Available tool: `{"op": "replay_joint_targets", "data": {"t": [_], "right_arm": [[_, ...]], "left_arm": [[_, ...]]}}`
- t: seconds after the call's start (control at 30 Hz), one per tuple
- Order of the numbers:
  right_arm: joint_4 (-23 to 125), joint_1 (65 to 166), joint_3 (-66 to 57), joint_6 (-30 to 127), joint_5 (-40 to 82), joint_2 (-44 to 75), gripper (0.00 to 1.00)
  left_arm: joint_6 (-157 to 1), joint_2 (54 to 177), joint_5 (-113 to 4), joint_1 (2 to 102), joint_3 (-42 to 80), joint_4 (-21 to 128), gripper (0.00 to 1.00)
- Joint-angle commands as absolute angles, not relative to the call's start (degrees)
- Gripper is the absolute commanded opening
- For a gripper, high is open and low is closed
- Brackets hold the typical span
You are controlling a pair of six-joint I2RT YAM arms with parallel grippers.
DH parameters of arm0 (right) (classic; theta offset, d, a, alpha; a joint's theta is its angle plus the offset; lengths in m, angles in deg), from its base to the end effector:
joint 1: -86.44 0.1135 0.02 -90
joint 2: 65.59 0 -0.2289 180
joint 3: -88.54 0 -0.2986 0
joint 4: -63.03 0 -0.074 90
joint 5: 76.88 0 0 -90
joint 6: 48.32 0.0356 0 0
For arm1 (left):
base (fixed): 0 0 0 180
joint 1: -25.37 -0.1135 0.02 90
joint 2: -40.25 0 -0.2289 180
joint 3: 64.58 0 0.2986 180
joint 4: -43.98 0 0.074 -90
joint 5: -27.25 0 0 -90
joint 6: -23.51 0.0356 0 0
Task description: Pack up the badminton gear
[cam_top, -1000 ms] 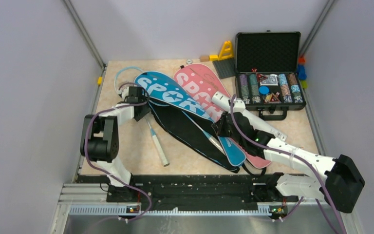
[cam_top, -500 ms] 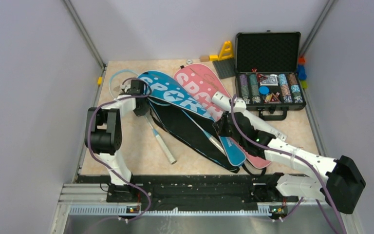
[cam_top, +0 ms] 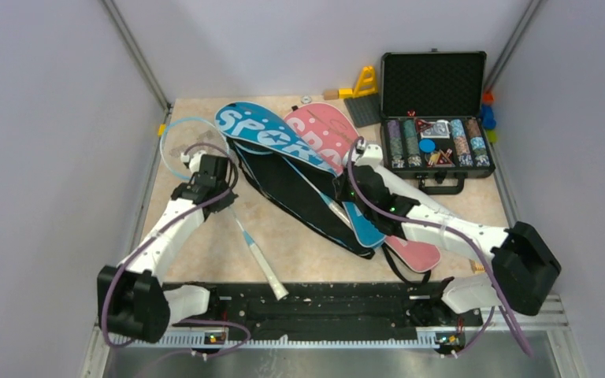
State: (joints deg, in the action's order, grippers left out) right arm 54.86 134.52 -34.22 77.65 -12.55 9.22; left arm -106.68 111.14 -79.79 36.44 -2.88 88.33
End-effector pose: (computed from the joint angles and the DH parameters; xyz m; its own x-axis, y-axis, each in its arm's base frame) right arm 0.2388 0.2429 0.1982 -0.4756 0.2627 -0.8395 -0.1614 0.9121 0.3768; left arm 0.3004 -0.0481 0.1952 -0.6111 -0.5091 -0.6061 -0.4997 0.8420 -0.2035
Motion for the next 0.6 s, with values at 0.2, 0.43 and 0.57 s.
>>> {"op": "replay_joint_targets", "data": {"t": [0.2, 0.43, 0.57], "right_arm": [[68.71, 133.65, -15.97, 76.56, -14.63, 24.2, 0.0], [67.84, 133.69, -9.48, 75.86, -13.45, 29.99, 0.0], [67.93, 133.64, -8.63, 75.62, -12.88, 30.69, 0.0]], "left_arm": [[-114.46, 93.13, -82.65, 47.11, -6.18, 103.54, 0.0], [-116.89, 88.77, -76.4, 51.36, -10.78, 104.42, 0.0], [-115.9, 87.79, -69.51, 52.99, -14.5, 101.81, 0.0]]}}
